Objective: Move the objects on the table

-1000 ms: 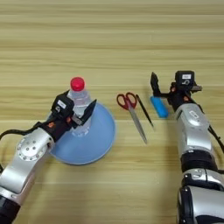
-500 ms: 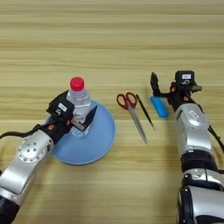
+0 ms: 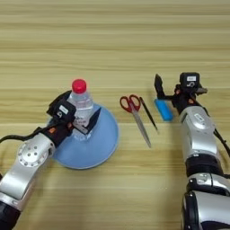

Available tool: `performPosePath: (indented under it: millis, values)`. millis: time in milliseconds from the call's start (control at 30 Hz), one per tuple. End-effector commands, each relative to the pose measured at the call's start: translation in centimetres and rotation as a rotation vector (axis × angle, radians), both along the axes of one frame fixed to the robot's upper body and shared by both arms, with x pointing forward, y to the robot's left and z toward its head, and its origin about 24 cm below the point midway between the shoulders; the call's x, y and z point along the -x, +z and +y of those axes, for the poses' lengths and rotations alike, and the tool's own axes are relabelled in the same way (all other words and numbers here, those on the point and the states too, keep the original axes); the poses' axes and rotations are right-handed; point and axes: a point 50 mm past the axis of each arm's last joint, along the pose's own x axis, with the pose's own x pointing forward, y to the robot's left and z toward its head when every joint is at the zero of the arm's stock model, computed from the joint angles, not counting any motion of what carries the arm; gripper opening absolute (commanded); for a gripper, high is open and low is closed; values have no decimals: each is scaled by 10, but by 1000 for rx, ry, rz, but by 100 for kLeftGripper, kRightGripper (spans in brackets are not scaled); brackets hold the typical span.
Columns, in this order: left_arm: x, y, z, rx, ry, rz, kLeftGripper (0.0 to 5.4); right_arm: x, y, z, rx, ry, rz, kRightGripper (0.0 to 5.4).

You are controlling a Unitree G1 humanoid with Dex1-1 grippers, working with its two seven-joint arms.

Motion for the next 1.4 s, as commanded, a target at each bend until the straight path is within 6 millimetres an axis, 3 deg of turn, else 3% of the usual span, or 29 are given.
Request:
performPosePath:
  millis: [33, 900, 1167, 1400]
  values:
    - [0, 9, 0, 39, 10, -50, 538, -1, 3, 2, 5, 11, -8, 540]
    - [10, 50, -7, 205, -68, -267, 538, -1, 2, 2, 6, 11, -7, 540]
    - [11, 66, 2, 293, -25, -344, 538, -1, 2, 2, 6, 11, -7, 540]
    - [6, 80, 22, 362, 91, -421, 538, -2, 2, 2, 6, 11, -6, 540]
